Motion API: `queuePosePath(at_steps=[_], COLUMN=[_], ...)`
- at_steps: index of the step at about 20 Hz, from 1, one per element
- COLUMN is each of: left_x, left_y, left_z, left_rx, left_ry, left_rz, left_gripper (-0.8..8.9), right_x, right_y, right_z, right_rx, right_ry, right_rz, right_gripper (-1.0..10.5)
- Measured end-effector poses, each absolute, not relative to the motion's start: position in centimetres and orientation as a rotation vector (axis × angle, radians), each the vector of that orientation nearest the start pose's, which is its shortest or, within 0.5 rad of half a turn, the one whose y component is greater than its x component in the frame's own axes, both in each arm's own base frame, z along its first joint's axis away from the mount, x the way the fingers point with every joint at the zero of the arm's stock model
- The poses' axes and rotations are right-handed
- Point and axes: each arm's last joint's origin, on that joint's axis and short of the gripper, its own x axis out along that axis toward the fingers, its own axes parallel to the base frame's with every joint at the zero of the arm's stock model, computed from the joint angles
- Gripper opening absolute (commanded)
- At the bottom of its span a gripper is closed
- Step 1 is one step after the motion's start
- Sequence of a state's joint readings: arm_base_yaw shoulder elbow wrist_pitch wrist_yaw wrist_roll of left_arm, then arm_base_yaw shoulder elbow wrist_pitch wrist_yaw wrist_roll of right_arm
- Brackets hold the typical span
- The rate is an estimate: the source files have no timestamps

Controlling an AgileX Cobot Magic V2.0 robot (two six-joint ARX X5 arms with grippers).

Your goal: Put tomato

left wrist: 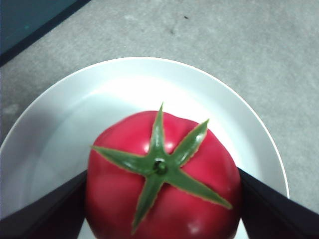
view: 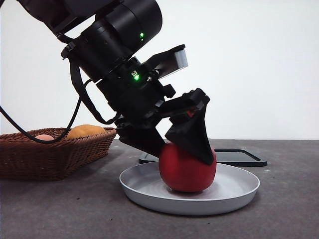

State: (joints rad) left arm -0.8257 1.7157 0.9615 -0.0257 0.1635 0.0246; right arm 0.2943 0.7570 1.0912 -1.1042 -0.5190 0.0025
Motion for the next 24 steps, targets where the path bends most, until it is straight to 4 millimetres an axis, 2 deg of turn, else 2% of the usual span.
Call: queuePosePath(at_steps=[5,12,19,21,24], left_x=[22.8,22.2,22.4,22.3,21.4], left_y=[-25.4,-23.7,-22.7,-21.6,-19.0], left_z=[17.9,22.7,22.9,24.1,27.8], left_rx=[0.283,0.225,0.259,0.239,0.168], left_ry=[0.778,0.639,0.662,0.65,0.558], left_rz=[-0.929,-0.918,-0.787,-0.755,-0.715], left_gripper=[4.69,4.69,4.69,4.69,4.69], right_x=[9.8,9.8,9.8,9.8,9.8], right_y=[4.5,4.5,4.5,4.5,4.5], right_z=[35.7,35.7,35.7,35.7,35.7], right_rx=[0.091,0.091,0.091,0.091,0.091], right_ry=[0.787,0.787,0.787,0.787,0.787], right_rz=[0.771,0.771,0.771,0.771,0.771], right_gripper=[4.4,4.4,4.4,4.4,4.4])
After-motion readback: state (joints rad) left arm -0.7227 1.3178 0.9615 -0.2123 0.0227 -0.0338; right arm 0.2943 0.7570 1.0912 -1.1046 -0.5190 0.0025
